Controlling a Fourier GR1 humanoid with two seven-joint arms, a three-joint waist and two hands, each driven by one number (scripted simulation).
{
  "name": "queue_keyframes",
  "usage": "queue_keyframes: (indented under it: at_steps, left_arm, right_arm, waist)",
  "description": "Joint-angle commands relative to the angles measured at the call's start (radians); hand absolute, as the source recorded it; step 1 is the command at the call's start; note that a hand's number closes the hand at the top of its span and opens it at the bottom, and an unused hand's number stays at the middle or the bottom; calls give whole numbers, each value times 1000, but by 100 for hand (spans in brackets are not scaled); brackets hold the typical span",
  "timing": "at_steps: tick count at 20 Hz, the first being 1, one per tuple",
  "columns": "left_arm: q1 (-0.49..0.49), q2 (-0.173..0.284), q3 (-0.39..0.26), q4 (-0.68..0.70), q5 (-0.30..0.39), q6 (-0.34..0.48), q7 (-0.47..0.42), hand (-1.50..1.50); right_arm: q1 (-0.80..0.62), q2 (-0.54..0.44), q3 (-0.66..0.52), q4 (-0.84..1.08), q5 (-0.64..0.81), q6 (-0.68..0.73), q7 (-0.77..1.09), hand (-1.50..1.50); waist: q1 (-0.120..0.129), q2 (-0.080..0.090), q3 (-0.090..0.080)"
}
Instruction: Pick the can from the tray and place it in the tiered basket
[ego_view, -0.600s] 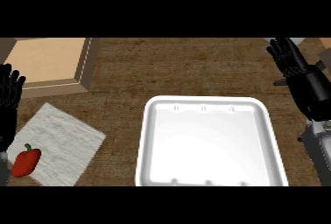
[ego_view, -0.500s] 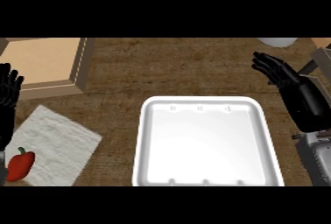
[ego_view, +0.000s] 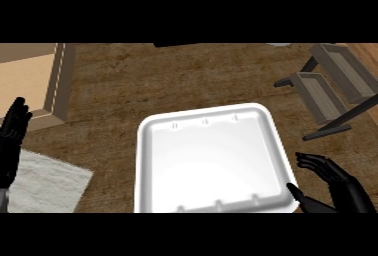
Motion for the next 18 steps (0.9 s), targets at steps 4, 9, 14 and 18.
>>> queue_keyframes:
  at_steps: [4, 9, 14, 18]
  left_arm:
    - [-37, -30, -74, 12, -62, 18, 62, 0]
    - [-35, -51, -94, -7, -82, 30, 51, 0]
    - [-66, -53, -107, -17, -91, 18, 83, 0]
    - [-148, -93, -130, 49, -121, 17, 101, 0]
  right_arm:
    - [527, -30, 26, -253, 120, -38, -214, -150]
    - [721, -248, 27, -412, 304, 47, -197, -150]
    - [897, -327, 61, -625, 488, 51, -85, -150]
    - [954, -288, 147, -792, 642, 35, 96, -150]
  waist:
    - [44, 3, -7]
    - [69, 5, -12]
    - [101, 11, -11]
    - [113, 16, -9]
